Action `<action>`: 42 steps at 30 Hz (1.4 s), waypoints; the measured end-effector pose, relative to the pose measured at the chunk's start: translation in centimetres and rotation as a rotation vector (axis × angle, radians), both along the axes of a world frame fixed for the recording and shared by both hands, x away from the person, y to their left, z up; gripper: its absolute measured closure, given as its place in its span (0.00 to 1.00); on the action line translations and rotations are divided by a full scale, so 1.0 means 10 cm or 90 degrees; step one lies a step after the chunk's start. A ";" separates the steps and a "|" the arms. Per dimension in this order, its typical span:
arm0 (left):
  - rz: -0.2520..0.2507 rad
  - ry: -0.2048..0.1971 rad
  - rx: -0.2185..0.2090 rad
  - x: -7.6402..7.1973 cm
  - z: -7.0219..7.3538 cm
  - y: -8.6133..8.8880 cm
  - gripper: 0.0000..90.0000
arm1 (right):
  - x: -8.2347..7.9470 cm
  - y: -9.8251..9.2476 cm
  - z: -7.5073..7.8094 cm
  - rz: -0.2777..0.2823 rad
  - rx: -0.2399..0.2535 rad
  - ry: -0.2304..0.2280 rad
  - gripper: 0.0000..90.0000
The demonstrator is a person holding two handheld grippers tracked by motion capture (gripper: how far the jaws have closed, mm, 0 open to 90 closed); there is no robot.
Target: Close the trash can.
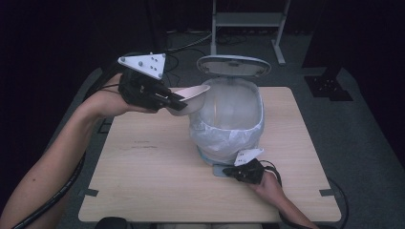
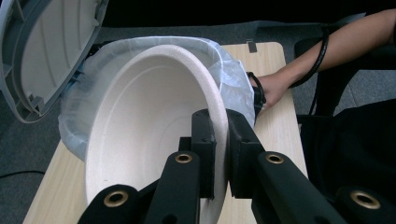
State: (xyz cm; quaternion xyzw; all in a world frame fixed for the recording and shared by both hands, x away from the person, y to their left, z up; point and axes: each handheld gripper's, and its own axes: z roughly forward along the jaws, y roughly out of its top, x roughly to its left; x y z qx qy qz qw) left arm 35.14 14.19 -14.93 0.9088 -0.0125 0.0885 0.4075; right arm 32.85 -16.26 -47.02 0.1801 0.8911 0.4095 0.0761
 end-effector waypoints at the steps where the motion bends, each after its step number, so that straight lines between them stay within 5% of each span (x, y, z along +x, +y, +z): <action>1: -0.001 0.001 0.000 0.00 0.00 -0.01 0.93 | 0.00 0.00 0.00 0.000 0.000 0.000 1.00; 42: -0.066 -0.001 0.000 0.13 -0.05 -0.68 0.93 | 0.00 0.00 0.00 0.002 0.001 0.000 1.00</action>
